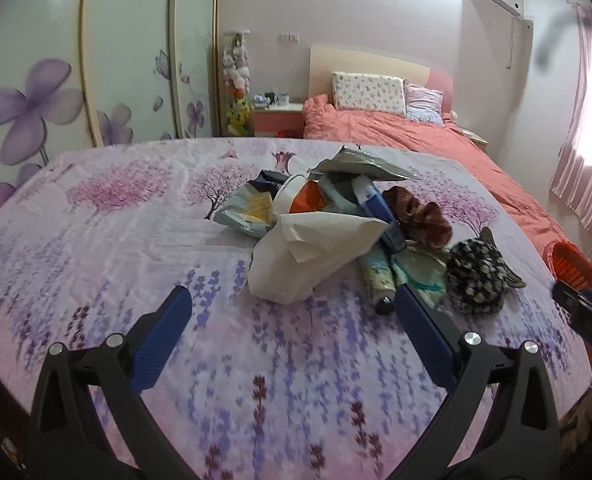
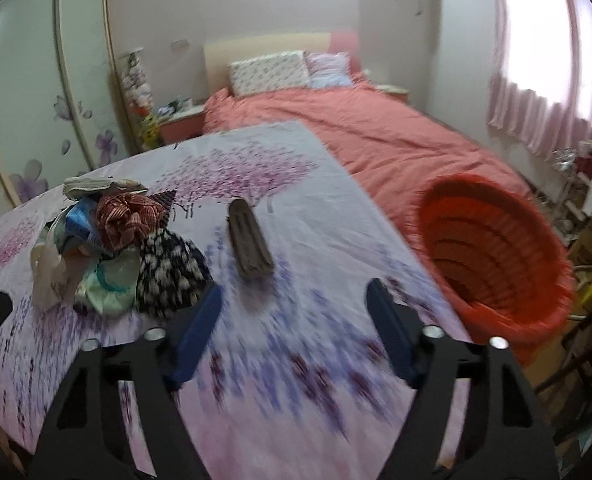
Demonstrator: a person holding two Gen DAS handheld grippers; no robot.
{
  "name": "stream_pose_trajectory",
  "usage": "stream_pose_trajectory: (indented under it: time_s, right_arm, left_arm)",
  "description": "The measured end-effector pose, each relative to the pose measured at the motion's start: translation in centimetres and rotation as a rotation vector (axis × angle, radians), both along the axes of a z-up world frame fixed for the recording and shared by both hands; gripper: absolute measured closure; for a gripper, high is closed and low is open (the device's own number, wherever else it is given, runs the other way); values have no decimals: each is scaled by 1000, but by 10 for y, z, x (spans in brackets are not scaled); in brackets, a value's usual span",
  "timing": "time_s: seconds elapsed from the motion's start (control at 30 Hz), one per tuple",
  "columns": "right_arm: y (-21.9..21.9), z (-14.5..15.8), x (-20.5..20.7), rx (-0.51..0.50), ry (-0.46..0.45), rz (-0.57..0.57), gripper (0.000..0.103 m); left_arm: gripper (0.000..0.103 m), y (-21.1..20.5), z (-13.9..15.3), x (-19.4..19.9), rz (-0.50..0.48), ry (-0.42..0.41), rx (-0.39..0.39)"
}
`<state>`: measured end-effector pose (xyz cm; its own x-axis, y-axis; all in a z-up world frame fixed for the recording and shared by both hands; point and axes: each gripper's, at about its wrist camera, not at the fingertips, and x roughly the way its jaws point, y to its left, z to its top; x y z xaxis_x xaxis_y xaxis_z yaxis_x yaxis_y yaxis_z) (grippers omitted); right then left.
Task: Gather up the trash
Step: 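Grasp the white plastic bag with the left gripper while the right gripper grasps the black floral scrunchie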
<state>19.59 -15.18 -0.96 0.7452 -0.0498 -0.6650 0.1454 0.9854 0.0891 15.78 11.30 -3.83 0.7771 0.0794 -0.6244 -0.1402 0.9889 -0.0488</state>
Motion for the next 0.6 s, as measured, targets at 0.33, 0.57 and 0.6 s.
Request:
stream_pose_trajectory:
  time_s: [0.33, 0.57, 0.6]
  right_arm:
    - [3, -31, 62, 82, 150, 59, 49]
    - [10, -30, 71, 22, 161, 79, 60]
    - [11, -28, 71, 24, 160, 83, 63]
  left_arm:
    - [11, 10, -18, 35, -56, 49, -32]
    - [22, 11, -29, 56, -70, 90, -42]
    - [23, 10, -30, 59, -67, 94, -37]
